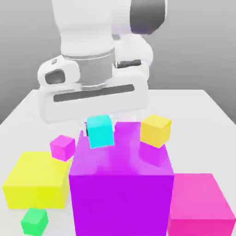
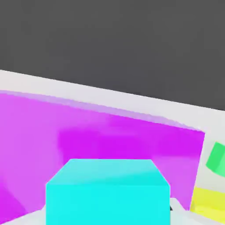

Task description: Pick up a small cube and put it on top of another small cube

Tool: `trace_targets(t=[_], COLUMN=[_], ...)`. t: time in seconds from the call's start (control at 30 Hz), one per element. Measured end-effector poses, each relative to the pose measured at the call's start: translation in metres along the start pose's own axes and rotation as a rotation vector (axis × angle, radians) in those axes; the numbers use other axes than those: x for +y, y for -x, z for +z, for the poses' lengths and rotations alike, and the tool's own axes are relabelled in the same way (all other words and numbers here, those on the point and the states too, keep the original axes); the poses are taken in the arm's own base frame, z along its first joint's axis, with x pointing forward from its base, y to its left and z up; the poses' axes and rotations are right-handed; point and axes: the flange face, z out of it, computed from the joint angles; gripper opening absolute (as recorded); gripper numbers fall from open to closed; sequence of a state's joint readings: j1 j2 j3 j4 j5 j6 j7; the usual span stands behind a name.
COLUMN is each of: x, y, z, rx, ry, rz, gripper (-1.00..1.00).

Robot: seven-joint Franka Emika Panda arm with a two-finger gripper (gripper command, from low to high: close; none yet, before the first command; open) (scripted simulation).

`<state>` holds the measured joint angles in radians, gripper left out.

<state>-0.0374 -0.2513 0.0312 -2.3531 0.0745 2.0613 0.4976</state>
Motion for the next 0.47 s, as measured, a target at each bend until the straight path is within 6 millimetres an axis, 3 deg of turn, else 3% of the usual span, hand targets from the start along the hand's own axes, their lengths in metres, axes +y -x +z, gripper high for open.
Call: trace_targets(t=[0.17, 0.23, 0.3, 0.33, 0.47], x=[-0.036, -0.042, -0.043, -0.042, -0.042], y=[0.083, 0.099, 0.101, 0.102, 0.102], z=[-0.029, -0.018, 0.008, 0.022, 0.022], rx=[0.037, 0.052, 0.056, 0.057, 0.057], ry=[0.021, 0.027, 0.028, 0.028, 0.028], rz=[-0.097, -0.104, -0.106, -0.107, -0.107], gripper=[-1.00, -1.00, -1.00, 1.00, 1.00])
